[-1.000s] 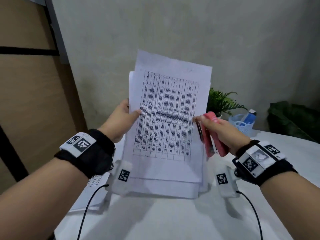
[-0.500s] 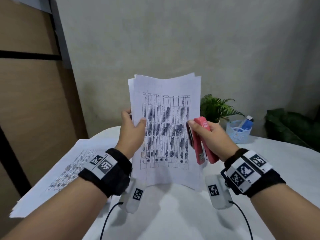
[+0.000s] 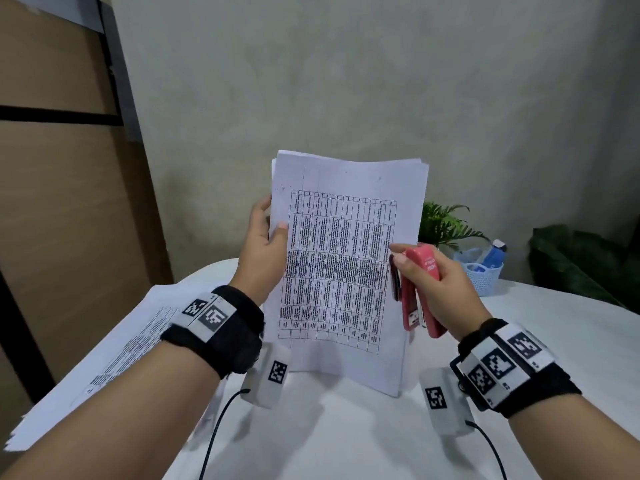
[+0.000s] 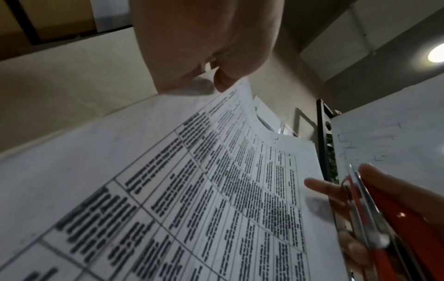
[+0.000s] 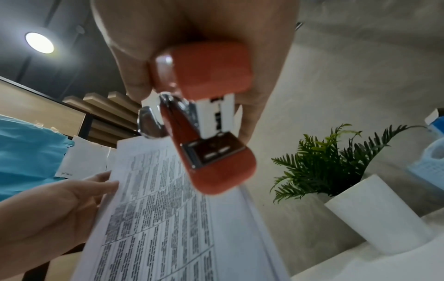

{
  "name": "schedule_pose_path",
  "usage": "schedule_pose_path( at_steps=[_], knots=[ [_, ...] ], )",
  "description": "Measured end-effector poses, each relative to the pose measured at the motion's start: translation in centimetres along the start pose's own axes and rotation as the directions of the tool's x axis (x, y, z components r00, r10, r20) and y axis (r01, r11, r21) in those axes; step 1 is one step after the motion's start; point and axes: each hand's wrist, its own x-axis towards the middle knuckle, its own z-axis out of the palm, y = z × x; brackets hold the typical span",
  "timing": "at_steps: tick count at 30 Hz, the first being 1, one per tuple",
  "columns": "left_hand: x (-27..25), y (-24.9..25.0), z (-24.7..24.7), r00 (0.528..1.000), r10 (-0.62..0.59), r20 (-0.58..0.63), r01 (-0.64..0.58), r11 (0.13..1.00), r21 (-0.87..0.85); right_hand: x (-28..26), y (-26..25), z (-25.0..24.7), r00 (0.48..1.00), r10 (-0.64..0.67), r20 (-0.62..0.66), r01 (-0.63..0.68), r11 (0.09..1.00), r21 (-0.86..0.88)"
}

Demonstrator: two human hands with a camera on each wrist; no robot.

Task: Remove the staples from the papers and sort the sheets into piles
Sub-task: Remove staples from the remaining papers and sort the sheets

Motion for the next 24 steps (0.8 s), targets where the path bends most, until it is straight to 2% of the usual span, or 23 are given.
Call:
schedule_pose_path(
  at_steps=[3,6,11,13,17,20,22,24],
  knots=[
    [0.3,0.3,-0.1,0.999,0.047,0.018,-0.047,0.999,-0.020,0.5,-0.2,-0.5,0.998,-0.038,-0.056,0.036,0.999,-0.022],
    [0.1,0.0,-0.5,0.999,0.053,0.000,-0.053,0.997,-0.053,0.6,-0.1,-0.6,0.998,-0.031,-0.056,0.031,0.999,-0.008],
    [-0.5,-1.2,-0.8,0.997,-0.060,0.042,0.063,0.995,-0.083,0.0,0.3,0.0,0.998,0.015,0.062,-0.015,1.000,-0.004],
    [-0.6,-1.2,-0.9,0.997,-0.071,0.014,0.071,0.996,-0.051,-0.2,0.6,0.1,0.998,0.028,0.063,-0.026,0.999,-0.023],
    [-0.1,0.3,-0.6,0.992,0.041,-0.116,-0.043,0.999,-0.010,0.3,-0.7,0.2,0.997,-0.032,-0.076,0.027,0.997,-0.073],
    [0.2,1.8,-0.2,0.978,0.133,-0.162,-0.139,0.990,-0.025,1.2,-2.7,0.3,0.978,-0.108,-0.178,0.086,0.988,-0.126],
    [-0.1,1.8,-0.1,0.974,0.153,-0.169,-0.159,0.987,-0.023,1.3,-3.4,0.5,0.972,-0.118,-0.204,0.089,0.985,-0.146],
    [-0.9,1.0,0.1,0.981,0.134,-0.143,-0.136,0.991,-0.008,0.9,-3.3,0.9,0.988,-0.046,-0.146,0.023,0.988,-0.154]
  ],
)
